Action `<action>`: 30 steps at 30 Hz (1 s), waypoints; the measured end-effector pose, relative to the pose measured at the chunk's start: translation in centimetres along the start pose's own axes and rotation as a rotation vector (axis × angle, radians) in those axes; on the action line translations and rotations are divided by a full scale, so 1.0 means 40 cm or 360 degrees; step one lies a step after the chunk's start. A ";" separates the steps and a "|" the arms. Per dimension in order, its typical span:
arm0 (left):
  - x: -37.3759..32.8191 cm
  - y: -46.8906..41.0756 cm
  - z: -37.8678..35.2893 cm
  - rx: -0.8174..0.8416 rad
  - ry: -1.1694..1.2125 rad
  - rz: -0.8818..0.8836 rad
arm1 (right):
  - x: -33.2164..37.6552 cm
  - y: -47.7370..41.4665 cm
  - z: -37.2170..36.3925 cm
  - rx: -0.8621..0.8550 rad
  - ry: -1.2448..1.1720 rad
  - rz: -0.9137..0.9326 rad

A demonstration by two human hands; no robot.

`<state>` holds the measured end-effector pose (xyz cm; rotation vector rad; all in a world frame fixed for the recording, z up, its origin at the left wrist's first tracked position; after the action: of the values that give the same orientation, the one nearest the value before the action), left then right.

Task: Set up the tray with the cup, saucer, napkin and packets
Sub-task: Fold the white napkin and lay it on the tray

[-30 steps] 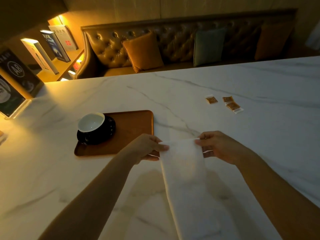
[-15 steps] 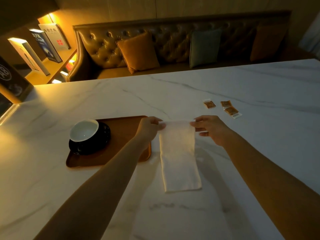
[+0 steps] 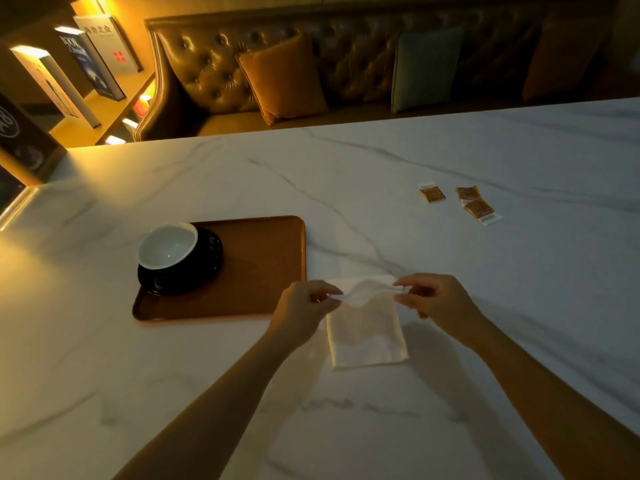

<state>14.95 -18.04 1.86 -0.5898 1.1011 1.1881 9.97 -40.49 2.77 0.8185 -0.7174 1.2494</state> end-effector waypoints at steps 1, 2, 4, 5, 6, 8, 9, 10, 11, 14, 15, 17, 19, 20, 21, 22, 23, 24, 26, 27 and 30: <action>0.009 0.016 -0.004 0.0003 0.0023 0.0025 | -0.013 0.017 -0.008 0.0023 -0.0030 -0.0025; 0.016 0.031 -0.007 -0.0001 0.0073 0.0052 | -0.025 0.032 -0.016 0.0039 -0.0051 -0.0050; 0.027 0.059 -0.011 0.0012 0.0234 0.0106 | -0.046 0.060 -0.030 0.0063 -0.0096 -0.0103; 0.031 0.073 -0.014 0.0041 0.0329 0.0134 | -0.054 0.072 -0.036 0.0078 -0.0121 -0.0127; 0.034 0.086 -0.019 0.0078 0.0412 0.0167 | -0.058 0.083 -0.041 0.0096 -0.0151 -0.0146; 0.039 0.108 -0.028 0.0119 0.0546 0.0235 | -0.059 0.100 -0.050 0.0114 -0.0256 -0.0160; 0.042 0.116 -0.030 0.0102 0.0588 0.0262 | -0.057 0.106 -0.053 0.0104 -0.0316 -0.0165; 0.047 0.120 -0.030 0.0063 0.0602 0.0279 | -0.056 0.109 -0.056 0.0085 -0.0350 -0.0174; 0.051 0.123 -0.029 0.0016 0.0614 0.0293 | -0.057 0.111 -0.061 0.0066 -0.0364 -0.0189; 0.065 0.129 -0.032 -0.0101 0.0635 0.0359 | -0.065 0.116 -0.078 0.0048 -0.0345 -0.0231; 0.070 0.132 -0.036 -0.0121 0.0661 0.0393 | -0.069 0.119 -0.083 0.0050 -0.0335 -0.0239; 0.082 0.138 -0.046 -0.0143 0.0716 0.0469 | -0.079 0.124 -0.086 0.0051 -0.0321 -0.0258; 0.092 0.144 -0.055 -0.0161 0.0720 0.0534 | -0.089 0.130 -0.085 0.0056 -0.0296 -0.0290; 0.096 0.147 -0.059 -0.0167 0.0718 0.0554 | -0.093 0.132 -0.085 0.0062 -0.0276 -0.0310; 0.100 0.149 -0.063 -0.0170 0.0716 0.0569 | -0.096 0.132 -0.086 0.0066 -0.0253 -0.0327; 0.102 0.151 -0.065 -0.0173 0.0711 0.0577 | -0.099 0.132 -0.087 0.0063 -0.0231 -0.0343; 0.105 0.153 -0.067 -0.0176 0.0696 0.0577 | -0.100 0.130 -0.089 0.0053 -0.0212 -0.0357; 0.106 0.153 -0.069 -0.0175 0.0663 0.0569 | -0.101 0.128 -0.089 0.0038 -0.0199 -0.0366; 0.106 0.153 -0.071 -0.0155 0.0551 0.0531 | -0.100 0.124 -0.090 0.0027 -0.0165 -0.0365; 0.105 0.153 -0.073 -0.0139 0.0480 0.0508 | -0.101 0.122 -0.091 0.0030 -0.0129 -0.0361; 0.105 0.153 -0.074 -0.0084 0.0228 0.0466 | -0.105 0.119 -0.093 0.0080 0.0029 -0.0358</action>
<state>8.13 -16.80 -2.05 -0.5742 1.3132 1.4481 4.62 -38.96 -2.07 0.9017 -0.5640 1.0740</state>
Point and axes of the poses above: each hand's wrist, its own y-axis away from the middle knuckle, its own z-axis out of the back of the hand, x = y × z, the point moved 3 cm from there along -y, towards the middle knuckle, and after that the axes turned 9 degrees about y, right-handed, at the moved point
